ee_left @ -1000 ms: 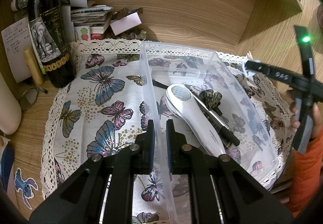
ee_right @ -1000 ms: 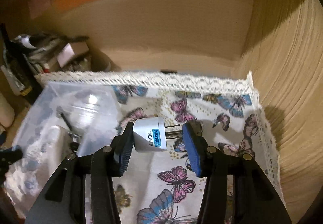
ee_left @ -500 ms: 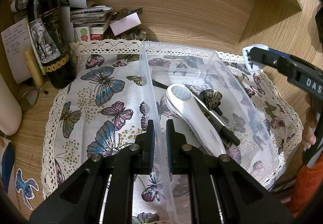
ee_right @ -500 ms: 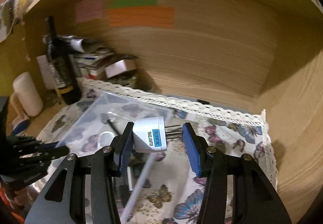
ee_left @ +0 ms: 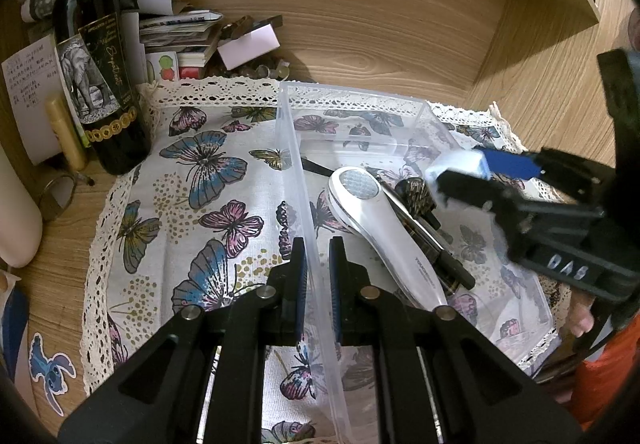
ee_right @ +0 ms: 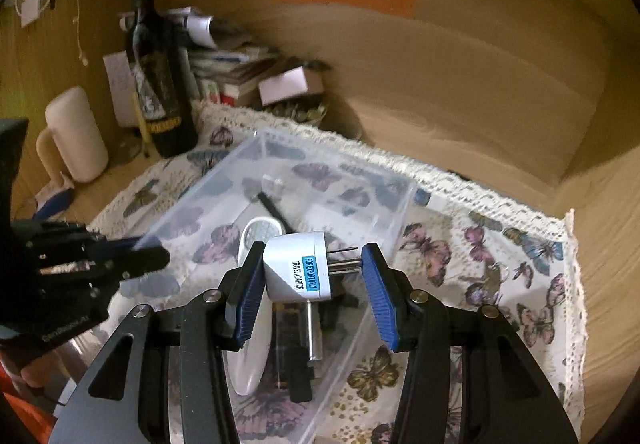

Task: Organize rigid objects
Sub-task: 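Lower the white plug adapter into the box and open the right tool, then grasp the silver key on the cloth with the right tool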

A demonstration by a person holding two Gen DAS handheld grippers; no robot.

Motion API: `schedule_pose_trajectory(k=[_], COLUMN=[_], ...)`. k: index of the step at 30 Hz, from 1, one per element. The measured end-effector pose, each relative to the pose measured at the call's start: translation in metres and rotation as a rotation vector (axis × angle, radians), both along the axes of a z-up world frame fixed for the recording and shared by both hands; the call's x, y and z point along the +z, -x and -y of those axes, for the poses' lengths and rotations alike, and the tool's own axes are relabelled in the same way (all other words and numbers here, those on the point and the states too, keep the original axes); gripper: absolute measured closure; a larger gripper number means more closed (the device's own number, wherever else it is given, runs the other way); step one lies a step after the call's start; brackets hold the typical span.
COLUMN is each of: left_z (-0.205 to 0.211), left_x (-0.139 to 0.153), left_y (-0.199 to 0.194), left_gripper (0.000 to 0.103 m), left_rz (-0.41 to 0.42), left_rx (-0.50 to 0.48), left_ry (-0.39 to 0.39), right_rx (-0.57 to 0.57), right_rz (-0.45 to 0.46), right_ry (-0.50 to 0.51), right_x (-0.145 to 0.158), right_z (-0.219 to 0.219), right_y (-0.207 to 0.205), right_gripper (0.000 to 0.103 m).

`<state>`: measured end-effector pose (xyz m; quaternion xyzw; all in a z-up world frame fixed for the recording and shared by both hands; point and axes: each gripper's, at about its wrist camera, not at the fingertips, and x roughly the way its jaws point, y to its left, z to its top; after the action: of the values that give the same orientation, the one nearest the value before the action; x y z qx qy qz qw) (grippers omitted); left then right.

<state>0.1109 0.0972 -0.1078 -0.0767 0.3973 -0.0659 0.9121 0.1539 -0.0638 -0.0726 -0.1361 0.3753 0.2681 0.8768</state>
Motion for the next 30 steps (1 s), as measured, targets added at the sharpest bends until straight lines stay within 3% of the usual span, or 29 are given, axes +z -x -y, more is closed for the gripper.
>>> schedule_pose_trajectory(k=[15,24,30], left_z=[-0.001,0.000,-0.001], left_x=[0.000,0.000,0.000], left_y=[0.000,0.000,-0.001], left_gripper=[0.094,0.094,0.094], left_rz=[-0.001,0.000,-0.002], left_rx=[-0.001,-0.002,-0.003], left_ry=[-0.002,-0.004,0.002], right_rx=[0.025,-0.018,-0.123], right_rz=[-0.075,-0.010,0.055], right_ry=[0.038,0.011,-0.030], right_x=[-0.024,-0.003,0.021], right_z=[-0.011,0.004,0.036], right_y=[-0.002,-0.001,-0.012], right_gripper=[0.058,0.055,0.054])
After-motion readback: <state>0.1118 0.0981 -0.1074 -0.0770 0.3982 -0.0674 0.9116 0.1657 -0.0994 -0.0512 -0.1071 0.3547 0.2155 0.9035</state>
